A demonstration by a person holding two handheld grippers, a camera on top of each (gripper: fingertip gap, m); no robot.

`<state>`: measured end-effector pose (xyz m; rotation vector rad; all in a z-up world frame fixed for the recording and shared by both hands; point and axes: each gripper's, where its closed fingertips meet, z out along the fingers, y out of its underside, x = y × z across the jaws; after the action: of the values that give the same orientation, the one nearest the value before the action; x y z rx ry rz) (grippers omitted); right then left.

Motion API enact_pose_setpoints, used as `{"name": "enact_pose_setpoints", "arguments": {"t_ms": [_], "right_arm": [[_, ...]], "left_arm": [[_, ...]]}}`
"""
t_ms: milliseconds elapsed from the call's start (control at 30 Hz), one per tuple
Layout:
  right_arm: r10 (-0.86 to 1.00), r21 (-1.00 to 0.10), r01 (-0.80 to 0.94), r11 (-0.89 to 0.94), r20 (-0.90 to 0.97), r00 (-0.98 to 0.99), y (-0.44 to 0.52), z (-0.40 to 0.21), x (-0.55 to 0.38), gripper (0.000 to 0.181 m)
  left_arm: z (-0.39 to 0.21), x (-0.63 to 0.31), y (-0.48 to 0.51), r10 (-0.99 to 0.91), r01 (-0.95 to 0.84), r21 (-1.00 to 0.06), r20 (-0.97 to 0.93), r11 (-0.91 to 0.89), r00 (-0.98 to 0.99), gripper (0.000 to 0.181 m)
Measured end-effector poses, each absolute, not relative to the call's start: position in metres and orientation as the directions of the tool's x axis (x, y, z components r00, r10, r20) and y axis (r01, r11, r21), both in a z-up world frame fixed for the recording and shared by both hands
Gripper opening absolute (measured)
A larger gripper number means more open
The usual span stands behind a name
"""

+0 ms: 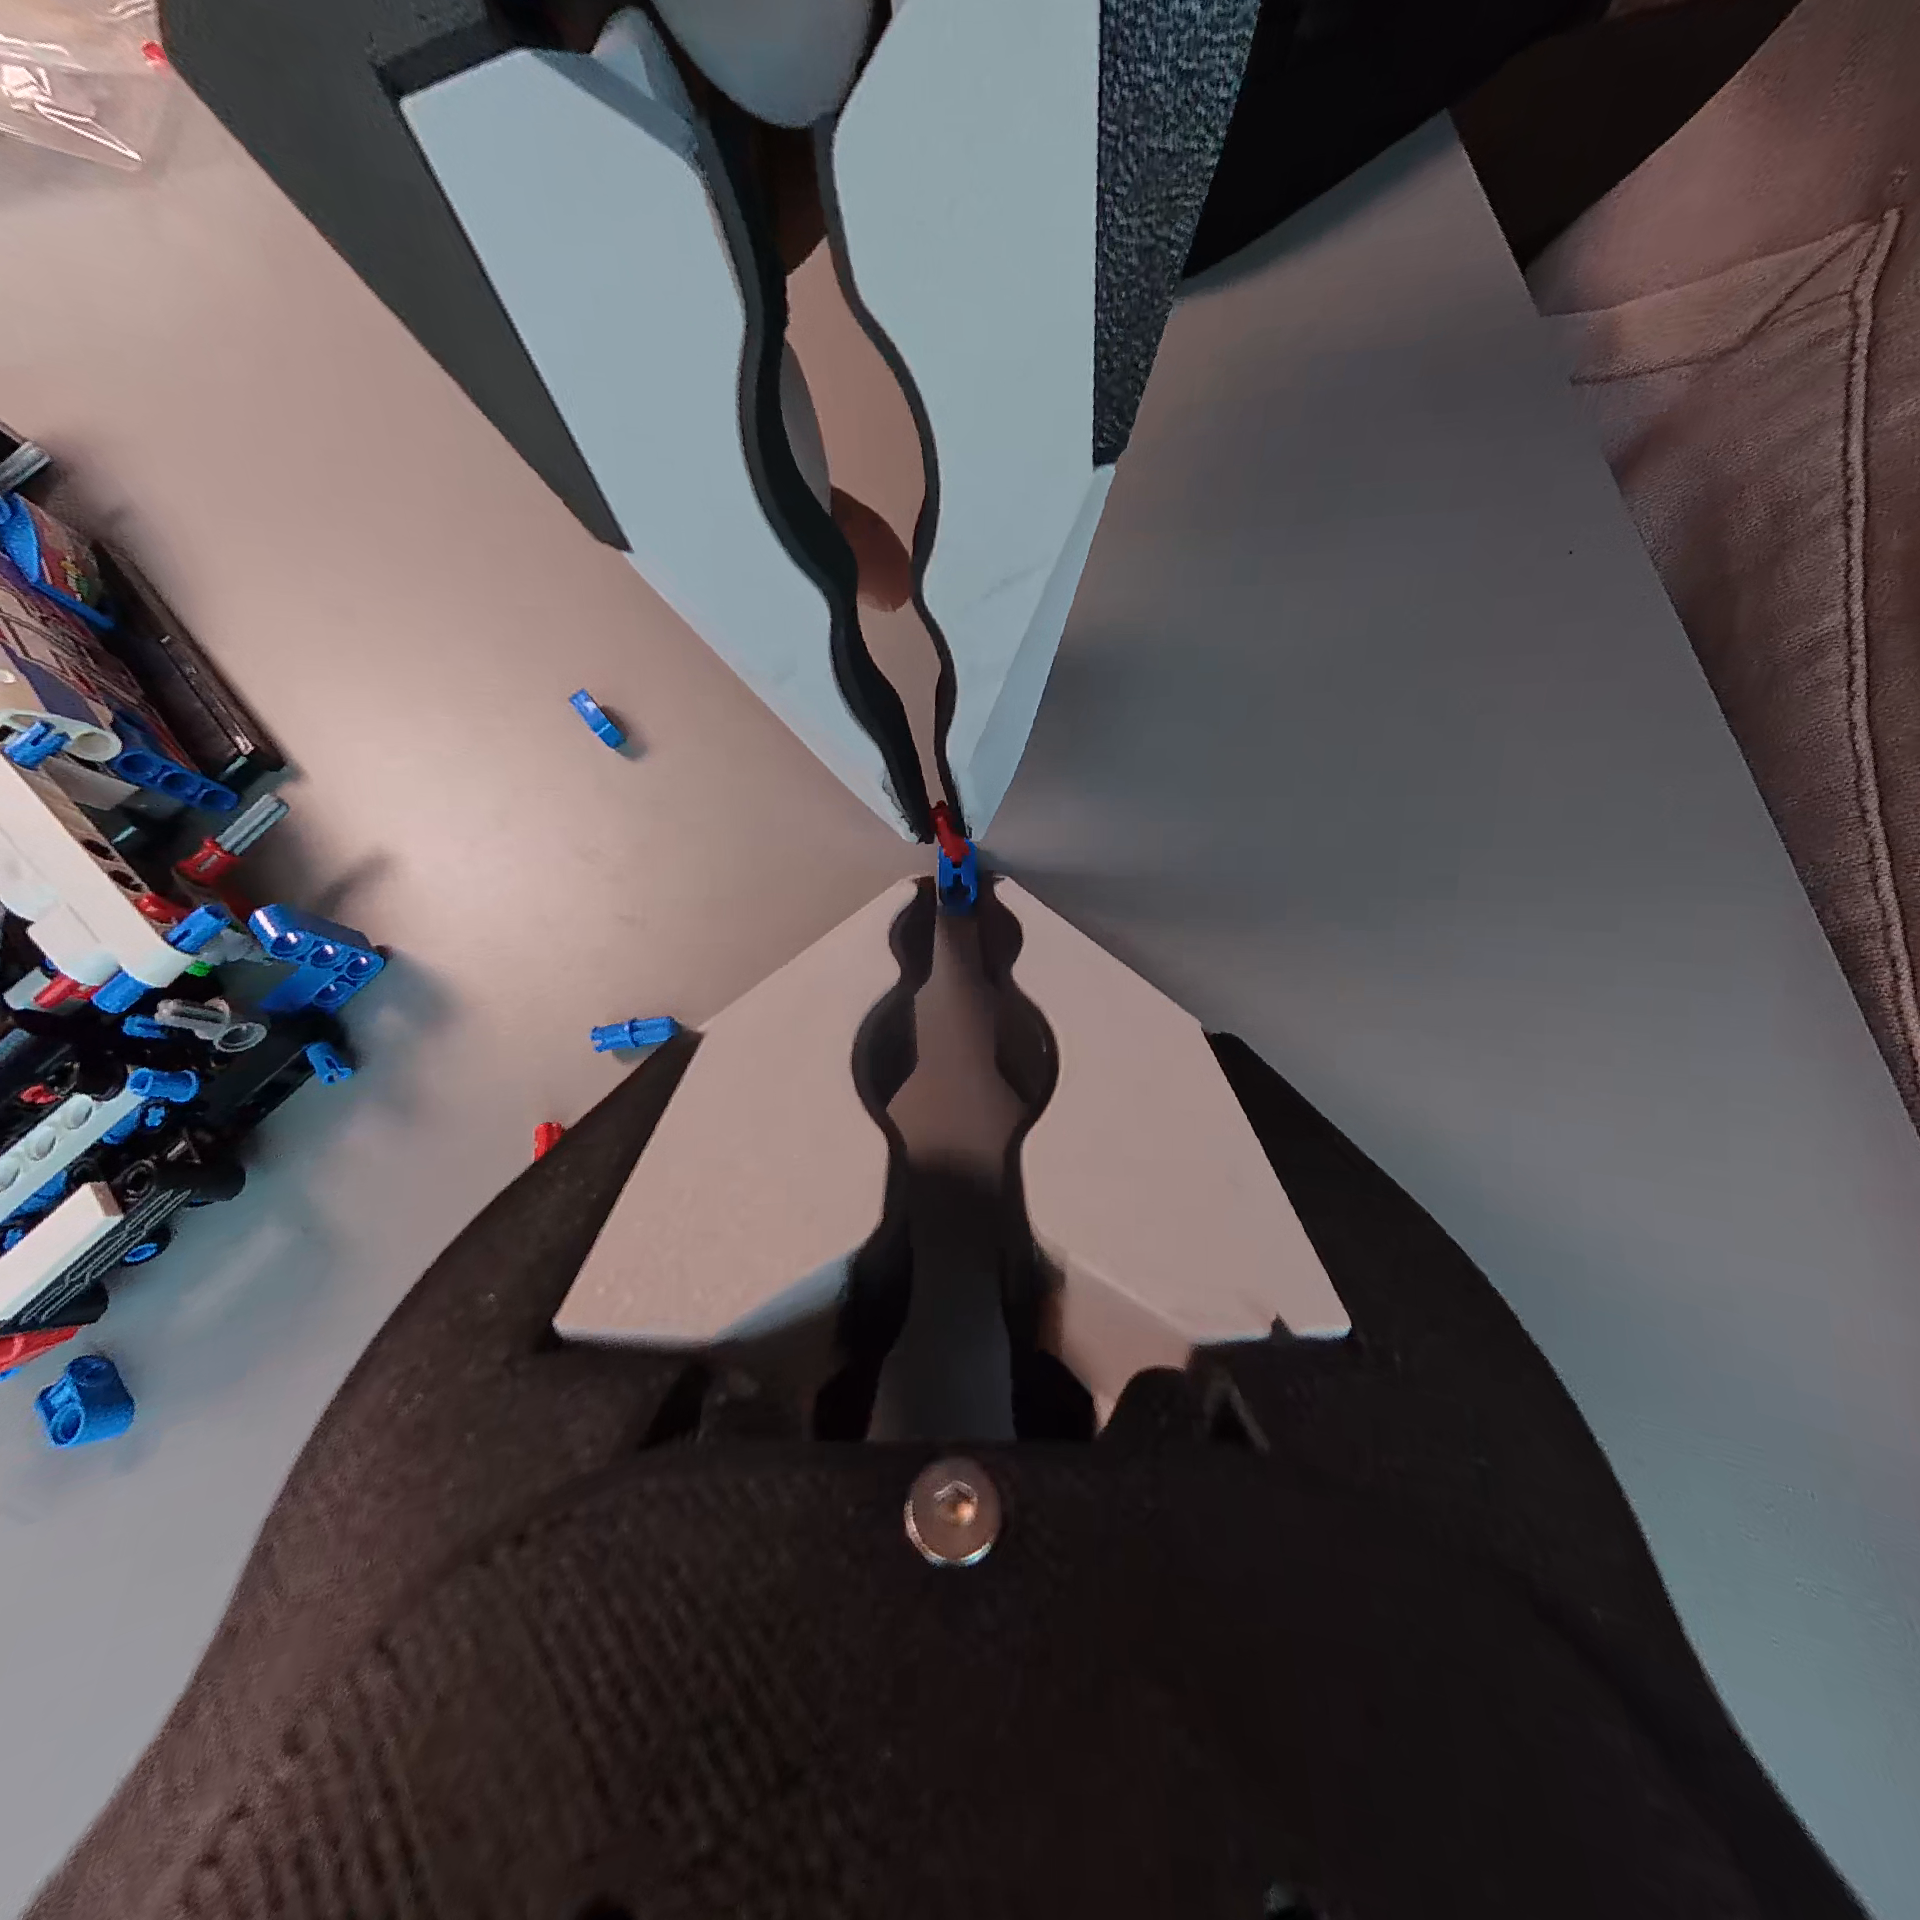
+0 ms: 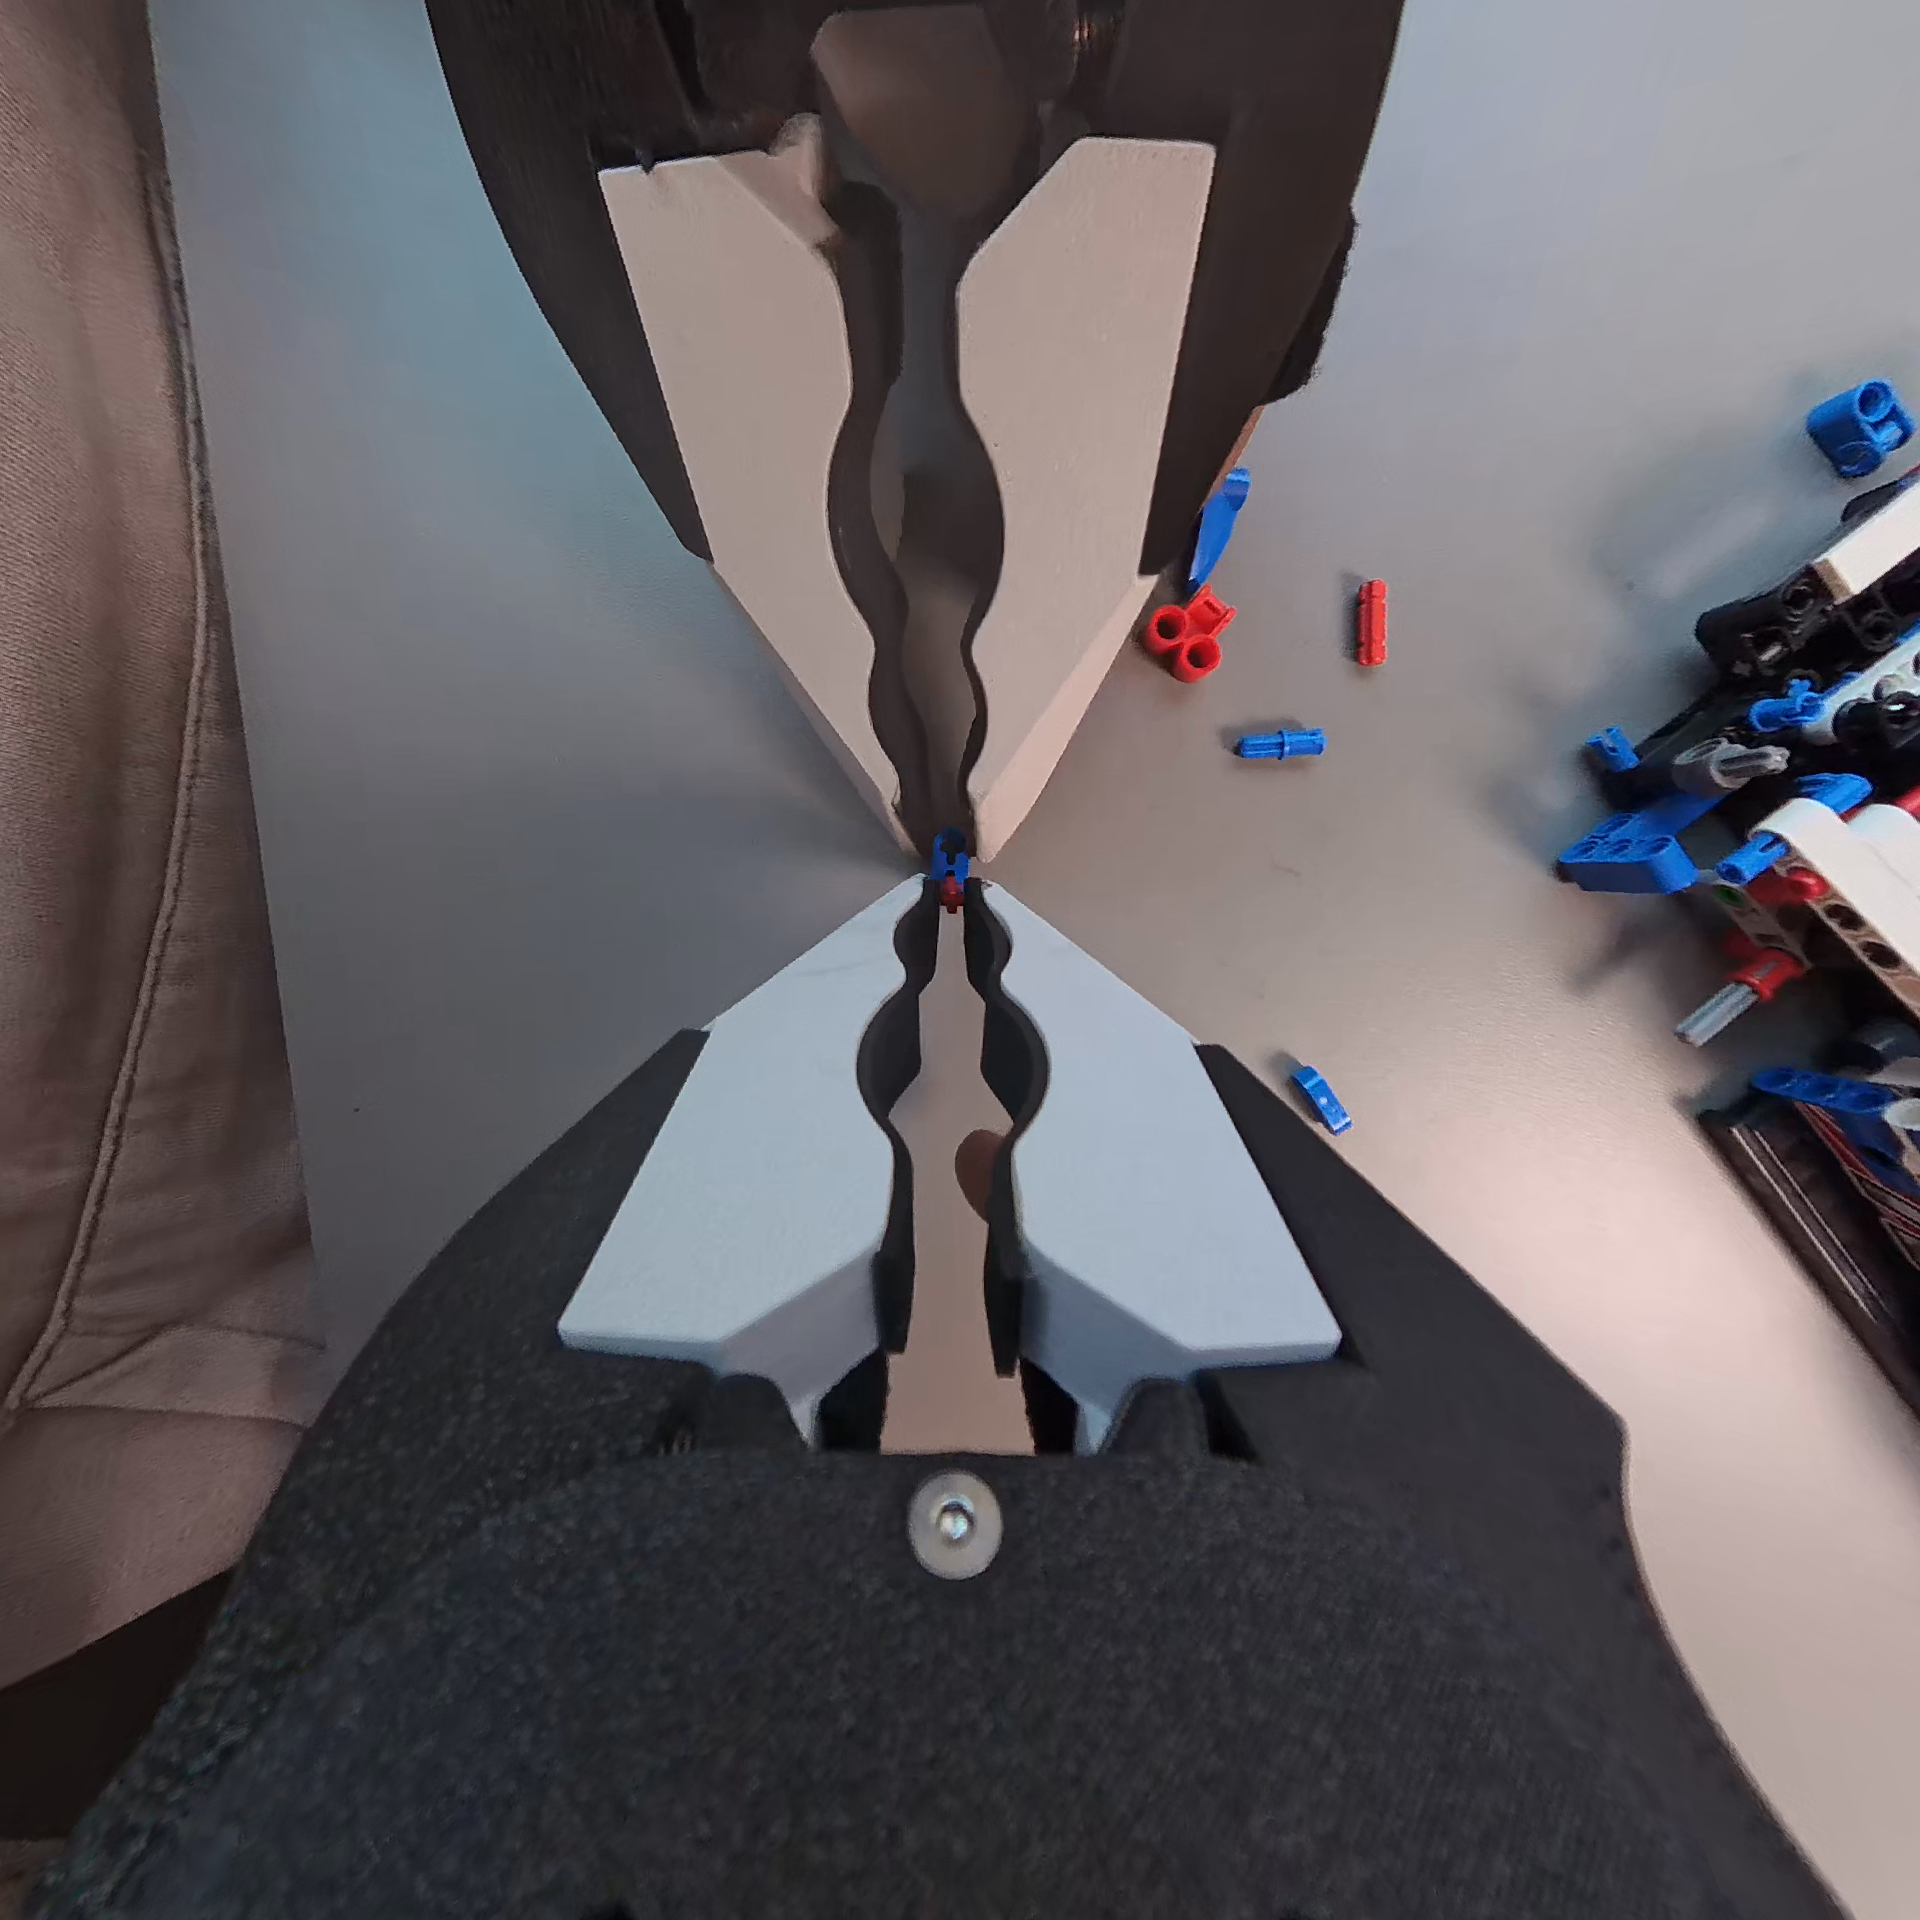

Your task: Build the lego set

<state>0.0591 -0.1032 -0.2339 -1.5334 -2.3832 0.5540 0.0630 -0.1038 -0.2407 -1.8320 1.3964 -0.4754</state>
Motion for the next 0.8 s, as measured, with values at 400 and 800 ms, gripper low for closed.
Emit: {"name": "enact_pose_setpoints", "arguments": {"t_ms": [400, 800], "right_arm": [[0.881, -0.389, 0.814, 0.432, -0.01, -0.472, -0.1047, -0.2377, 0.0574, 0.001], [0.903, -0.484, 0.791, 0.374, -0.002, -0.429, -0.108, -0.2385, 0.0609, 0.02]], "left_arm": [[-0.2411, 0.0629, -0.1039, -0.939, -0.642, -0.759, -0.134, -0.109, 0.317, 0.004], [-0.2408, 0.0623, -0.1044, -0.937, -0.647, -0.757, -0.154, -0.092, 0.314, 0.004]]}}
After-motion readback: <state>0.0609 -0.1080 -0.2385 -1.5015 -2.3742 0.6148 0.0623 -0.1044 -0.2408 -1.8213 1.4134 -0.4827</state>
